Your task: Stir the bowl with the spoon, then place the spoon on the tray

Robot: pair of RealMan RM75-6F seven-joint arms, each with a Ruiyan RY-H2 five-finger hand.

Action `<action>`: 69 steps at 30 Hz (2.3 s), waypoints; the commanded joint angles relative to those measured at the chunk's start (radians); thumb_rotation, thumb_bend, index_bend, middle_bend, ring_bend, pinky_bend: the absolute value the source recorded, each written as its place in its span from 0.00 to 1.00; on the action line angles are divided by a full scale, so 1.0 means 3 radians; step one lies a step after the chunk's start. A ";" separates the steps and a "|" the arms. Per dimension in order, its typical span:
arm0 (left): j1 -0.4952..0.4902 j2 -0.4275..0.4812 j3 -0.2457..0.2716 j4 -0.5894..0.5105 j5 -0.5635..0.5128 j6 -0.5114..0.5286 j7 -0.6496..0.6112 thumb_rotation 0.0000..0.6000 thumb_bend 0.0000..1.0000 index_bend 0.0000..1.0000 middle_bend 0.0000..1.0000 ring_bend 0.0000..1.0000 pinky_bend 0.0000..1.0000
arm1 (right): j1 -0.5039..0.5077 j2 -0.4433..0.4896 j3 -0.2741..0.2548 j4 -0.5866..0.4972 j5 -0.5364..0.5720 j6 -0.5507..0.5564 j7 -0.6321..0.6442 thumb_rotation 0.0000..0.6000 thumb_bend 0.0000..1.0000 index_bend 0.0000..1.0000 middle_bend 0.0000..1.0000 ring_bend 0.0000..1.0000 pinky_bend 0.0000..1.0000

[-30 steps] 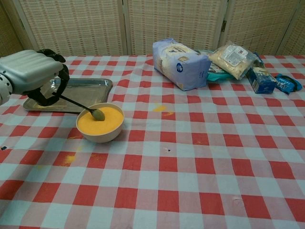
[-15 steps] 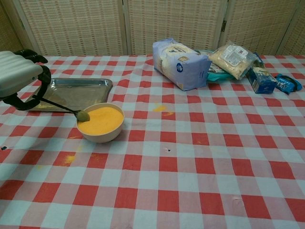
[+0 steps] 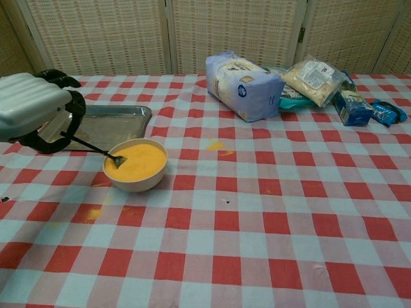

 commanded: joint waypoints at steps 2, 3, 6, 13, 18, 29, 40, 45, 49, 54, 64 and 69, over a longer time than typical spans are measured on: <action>0.0012 0.0000 -0.0076 -0.0113 -0.0026 -0.0076 -0.0111 1.00 0.83 0.78 0.29 0.07 0.00 | 0.0004 0.0001 0.0002 0.0003 0.0008 -0.0012 0.0005 1.00 0.06 0.00 0.00 0.00 0.00; 0.0012 0.0004 -0.0092 -0.0136 -0.0028 -0.0087 -0.0126 1.00 0.83 0.78 0.29 0.07 0.00 | 0.0007 0.0001 0.0001 0.0002 0.0009 -0.0019 0.0004 1.00 0.06 0.00 0.00 0.00 0.00; 0.0003 0.0003 -0.0149 -0.0182 -0.0001 -0.0085 -0.0129 1.00 0.83 0.78 0.29 0.07 0.00 | 0.0014 -0.0003 -0.0003 0.0003 0.0004 -0.0034 -0.0003 1.00 0.06 0.00 0.00 0.00 0.00; -0.0001 -0.0009 -0.0245 -0.0220 0.0044 -0.0054 -0.0088 1.00 0.83 0.78 0.29 0.07 0.00 | 0.0014 0.0006 -0.0007 0.0001 0.0000 -0.0032 0.0016 1.00 0.06 0.00 0.00 0.00 0.00; 0.0010 -0.0003 -0.0305 -0.0219 0.0010 -0.0056 -0.0093 1.00 0.83 0.78 0.29 0.07 0.00 | 0.0008 0.0016 -0.0006 0.0002 -0.0003 -0.0016 0.0032 1.00 0.06 0.00 0.00 0.00 0.00; 0.0018 0.0061 -0.0394 -0.0341 0.0029 -0.0051 -0.0094 1.00 0.83 0.78 0.30 0.07 0.00 | 0.0010 0.0020 -0.0015 0.0004 -0.0018 -0.0021 0.0048 1.00 0.06 0.00 0.00 0.00 0.00; 0.0026 -0.0035 -0.0324 -0.0317 0.0097 -0.0081 -0.0009 1.00 0.83 0.78 0.30 0.07 0.00 | -0.0007 0.0032 -0.0024 0.0001 -0.0054 0.0029 0.0064 1.00 0.06 0.00 0.00 0.00 0.00; 0.0025 -0.0112 -0.0289 -0.0208 0.0137 -0.0093 0.0028 1.00 0.83 0.78 0.30 0.07 0.00 | -0.0013 0.0035 -0.0025 0.0000 -0.0059 0.0040 0.0067 1.00 0.06 0.00 0.00 0.00 0.00; 0.0037 -0.0173 -0.0266 -0.0071 0.0205 -0.0058 0.0074 1.00 0.83 0.78 0.30 0.07 0.00 | -0.0016 0.0040 -0.0021 0.0008 -0.0052 0.0046 0.0081 1.00 0.06 0.00 0.00 0.00 0.00; 0.0078 -0.0107 -0.0185 -0.0051 0.0225 -0.0112 0.0106 1.00 0.83 0.78 0.30 0.07 0.00 | -0.0021 0.0040 -0.0020 0.0007 -0.0054 0.0056 0.0079 1.00 0.06 0.00 0.00 0.00 0.00; 0.0148 -0.0081 -0.0144 0.0166 0.0405 -0.0018 0.0171 1.00 0.83 0.78 0.30 0.08 0.00 | -0.0009 0.0048 -0.0047 -0.0016 -0.0089 0.0022 0.0078 1.00 0.06 0.00 0.00 0.00 0.00; 0.0177 -0.0038 -0.0138 0.0190 0.0419 -0.0052 0.0150 1.00 0.83 0.78 0.30 0.08 0.00 | 0.0002 0.0053 -0.0049 -0.0021 -0.0076 -0.0011 0.0079 1.00 0.06 0.00 0.00 0.00 0.00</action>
